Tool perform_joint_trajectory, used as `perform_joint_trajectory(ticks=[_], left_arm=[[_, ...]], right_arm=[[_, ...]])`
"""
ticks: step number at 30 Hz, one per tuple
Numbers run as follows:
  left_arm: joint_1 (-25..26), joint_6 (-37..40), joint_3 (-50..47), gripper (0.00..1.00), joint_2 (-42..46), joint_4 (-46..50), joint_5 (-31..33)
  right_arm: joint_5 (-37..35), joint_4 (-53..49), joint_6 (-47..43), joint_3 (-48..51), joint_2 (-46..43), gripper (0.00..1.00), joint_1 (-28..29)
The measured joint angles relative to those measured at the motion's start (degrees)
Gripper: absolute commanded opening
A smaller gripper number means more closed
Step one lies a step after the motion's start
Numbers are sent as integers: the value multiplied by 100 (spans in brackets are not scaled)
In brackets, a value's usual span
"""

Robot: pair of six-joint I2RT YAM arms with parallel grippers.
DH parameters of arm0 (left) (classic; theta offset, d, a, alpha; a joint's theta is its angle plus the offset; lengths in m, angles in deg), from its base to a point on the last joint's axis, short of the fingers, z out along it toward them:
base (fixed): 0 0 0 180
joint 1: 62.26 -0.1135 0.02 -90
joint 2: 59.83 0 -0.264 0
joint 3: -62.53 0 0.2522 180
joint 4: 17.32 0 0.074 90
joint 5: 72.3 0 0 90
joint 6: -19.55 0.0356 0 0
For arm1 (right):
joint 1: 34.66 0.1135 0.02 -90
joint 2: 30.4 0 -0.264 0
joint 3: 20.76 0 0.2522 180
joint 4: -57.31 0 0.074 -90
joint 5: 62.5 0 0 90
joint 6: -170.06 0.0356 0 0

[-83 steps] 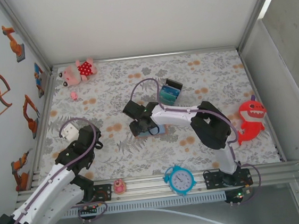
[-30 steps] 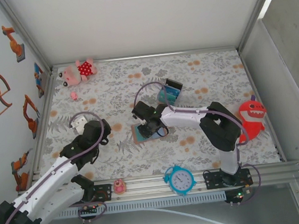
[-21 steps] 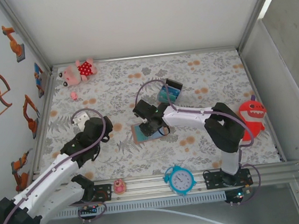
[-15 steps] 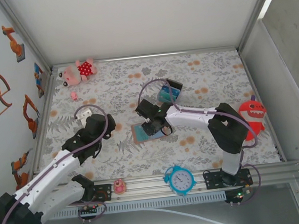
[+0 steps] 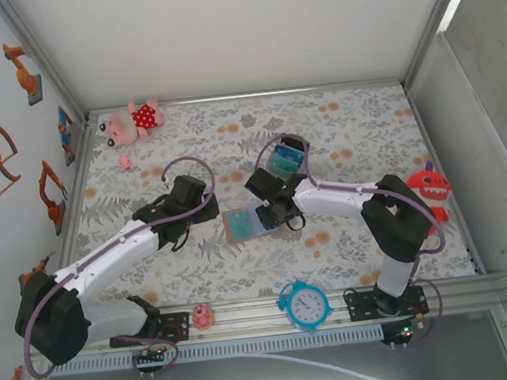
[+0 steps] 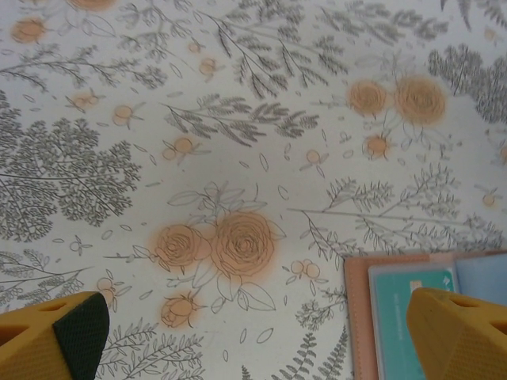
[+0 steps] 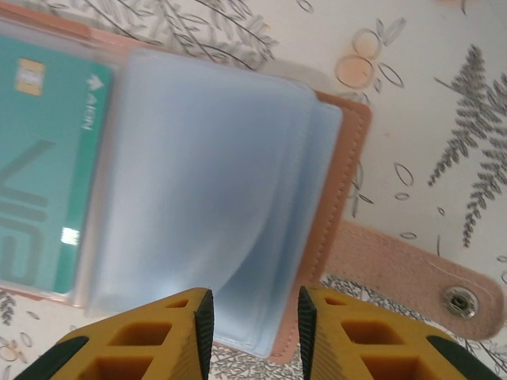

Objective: Take the credit cards out of the card holder

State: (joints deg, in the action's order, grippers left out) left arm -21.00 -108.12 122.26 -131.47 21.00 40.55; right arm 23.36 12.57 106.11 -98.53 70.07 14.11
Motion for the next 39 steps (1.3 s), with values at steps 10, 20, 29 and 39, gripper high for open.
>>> perform_joint_trajectory(ticks=[10, 20, 29, 39], left_arm=[[380, 42, 37, 97, -706, 33, 9], [566, -9, 101, 100, -1539, -155, -107], [564, -138, 101, 99, -1759, -466, -304], [557, -254, -44, 93, -1801, -610, -446]], right_arm=[[-4, 195, 564, 597, -686, 30, -566], [487, 706, 1049, 627, -933, 14, -584], [1447, 1620, 1637, 745, -706, 9, -584], [1838, 1847, 1862, 737, -308, 11, -459]])
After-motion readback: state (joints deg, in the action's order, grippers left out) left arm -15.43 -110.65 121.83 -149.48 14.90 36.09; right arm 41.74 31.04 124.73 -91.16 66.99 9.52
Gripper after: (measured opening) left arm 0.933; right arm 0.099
